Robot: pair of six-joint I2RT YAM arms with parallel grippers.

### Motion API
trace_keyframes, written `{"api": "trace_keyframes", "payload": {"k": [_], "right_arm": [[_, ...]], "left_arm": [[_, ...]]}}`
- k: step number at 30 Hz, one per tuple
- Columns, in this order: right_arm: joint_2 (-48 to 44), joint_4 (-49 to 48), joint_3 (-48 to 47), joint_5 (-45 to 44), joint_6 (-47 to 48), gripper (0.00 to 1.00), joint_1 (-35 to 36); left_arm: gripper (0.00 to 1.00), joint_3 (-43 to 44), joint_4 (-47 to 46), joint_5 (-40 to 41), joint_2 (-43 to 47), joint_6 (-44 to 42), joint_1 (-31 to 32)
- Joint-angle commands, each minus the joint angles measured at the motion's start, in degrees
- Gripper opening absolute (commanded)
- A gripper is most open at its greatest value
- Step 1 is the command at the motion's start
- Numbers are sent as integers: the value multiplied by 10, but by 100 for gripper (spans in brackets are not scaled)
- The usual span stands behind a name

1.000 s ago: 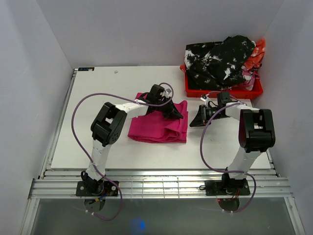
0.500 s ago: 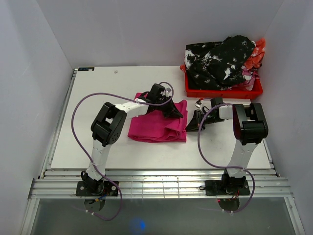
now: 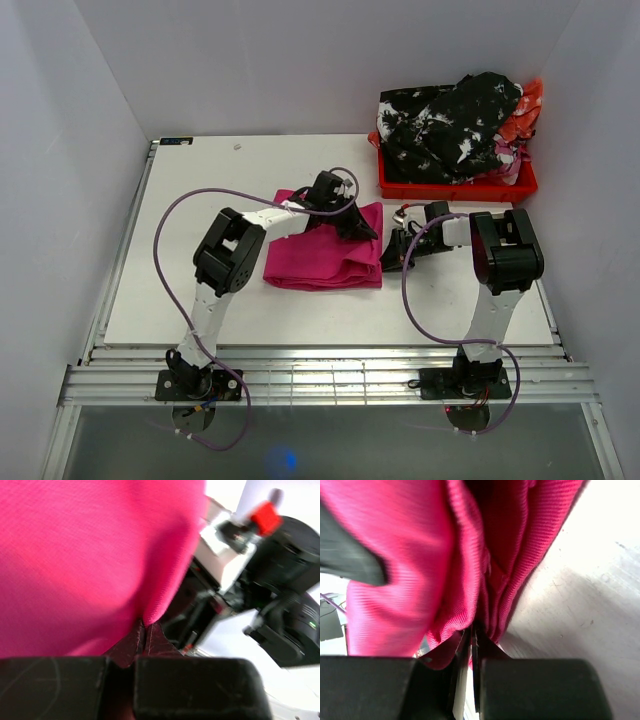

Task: Fold and stack the trousers
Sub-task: Fold the trousers

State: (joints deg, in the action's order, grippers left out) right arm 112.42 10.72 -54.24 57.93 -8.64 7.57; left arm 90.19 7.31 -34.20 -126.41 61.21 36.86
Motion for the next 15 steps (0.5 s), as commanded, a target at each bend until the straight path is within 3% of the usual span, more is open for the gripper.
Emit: {"api": "trace_keyframes", "payload": {"k": [1,2,4,6,7,12,13,15], "right_arm": [[-22,-4,9,6,2,10,0],[-24,-4,10,5,3,10,1],[-29,1,9,2,5,10,0],[-33,30,-8,-4,37,12,-5],[-43,58,-17,-19,61,13,-19],[-96,234,-67,-90,186,14,-110],[-108,262,-94,-94,232,16,-134],[-117,332,-125,-92,266,23,-148]], "left_arm": [[0,24,-15,15,-21,2,6],[1,31,-16,15,-30,-3,8],[16,38,-27,13,-37,-7,12],[32,39,-27,6,-38,-16,13],[46,39,-22,5,-34,-24,10],[82,-16,-24,7,46,-92,-10],[97,-27,-19,8,81,-107,-17],[98,-37,-12,4,119,-147,-24]]}}
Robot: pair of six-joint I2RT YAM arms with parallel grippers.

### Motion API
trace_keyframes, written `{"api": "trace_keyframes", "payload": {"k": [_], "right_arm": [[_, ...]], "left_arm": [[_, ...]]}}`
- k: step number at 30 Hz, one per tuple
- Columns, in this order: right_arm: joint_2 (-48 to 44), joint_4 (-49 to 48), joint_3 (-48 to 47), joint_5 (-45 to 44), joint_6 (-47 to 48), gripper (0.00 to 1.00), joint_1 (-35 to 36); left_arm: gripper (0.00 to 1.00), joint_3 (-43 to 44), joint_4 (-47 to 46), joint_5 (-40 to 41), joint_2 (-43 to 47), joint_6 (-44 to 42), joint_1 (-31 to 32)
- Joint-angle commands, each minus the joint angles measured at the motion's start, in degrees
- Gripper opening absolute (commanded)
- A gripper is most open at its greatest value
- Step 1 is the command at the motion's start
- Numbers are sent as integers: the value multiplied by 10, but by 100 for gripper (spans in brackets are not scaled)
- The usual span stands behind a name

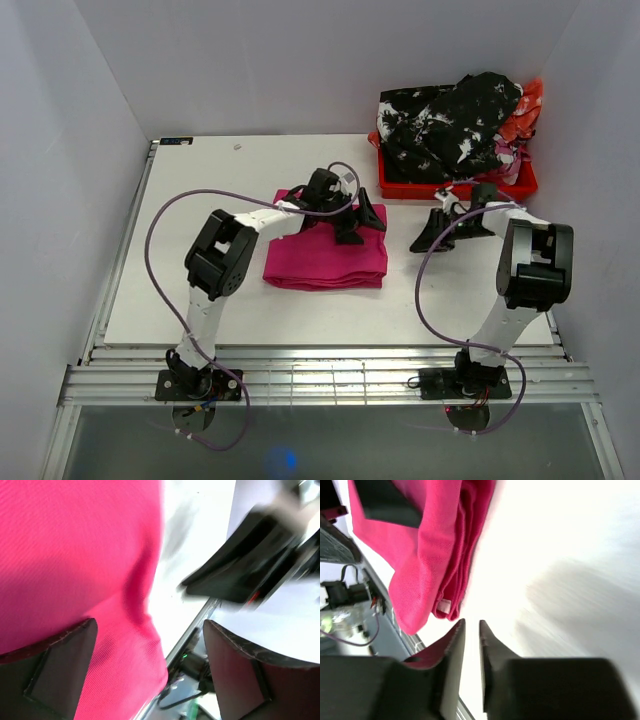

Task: Fold and stack the trousers
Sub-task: Fold the trousers

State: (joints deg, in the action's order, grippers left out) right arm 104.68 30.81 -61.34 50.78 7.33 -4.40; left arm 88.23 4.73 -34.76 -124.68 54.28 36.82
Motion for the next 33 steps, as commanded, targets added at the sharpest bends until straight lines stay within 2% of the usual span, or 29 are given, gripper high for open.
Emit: {"api": "trace_keyframes", "payload": {"k": [1,2,3,5,6,7,9,10,11,12,14,15,18,19,21,22,26,29,33], "right_arm": [[-48,149,-87,-8,117,26,-31],[-51,162,-103,7,129,31,-29],[-52,185,-120,28,130,42,-26],[-47,200,-169,87,124,54,-1],[-40,209,-184,116,121,67,27],[-40,204,-193,126,117,72,40],[-40,183,-199,137,103,79,99],[-38,168,-198,143,97,81,116],[-34,162,-199,149,93,82,132],[-23,159,-198,155,87,84,146],[-7,152,-198,165,88,85,181],[12,152,-193,169,94,86,195],[52,143,-163,179,93,86,200],[62,141,-152,176,90,87,200],[80,134,-130,174,93,87,200],[83,129,-108,166,88,87,200],[102,108,-63,148,92,88,199],[136,108,-55,127,112,88,195],[145,122,-69,120,140,84,191]], "left_arm": [[98,-25,13,6,143,-121,-34],[98,-38,16,2,162,-140,-42],[98,-45,20,-4,181,-161,-51],[98,-54,41,-23,225,-217,-90],[98,-59,51,-45,236,-227,-110],[98,-63,49,-137,242,-246,-157],[97,-88,41,-222,249,-240,-218],[90,-94,59,-231,253,-243,-228],[81,-99,77,-241,265,-285,-236],[68,-116,100,-258,272,-304,-242],[61,-139,126,-276,287,-343,-246],[60,-181,117,-285,303,-342,-246],[52,-238,126,-297,296,-335,-253],[45,-275,128,-304,285,-328,-260],[38,-318,113,-319,262,-287,-278],[37,-352,105,-319,237,-274,-299],[31,-386,81,-284,178,-270,-328],[29,-382,77,-249,138,-272,-330],[28,-353,111,-249,118,-303,-337]]}}
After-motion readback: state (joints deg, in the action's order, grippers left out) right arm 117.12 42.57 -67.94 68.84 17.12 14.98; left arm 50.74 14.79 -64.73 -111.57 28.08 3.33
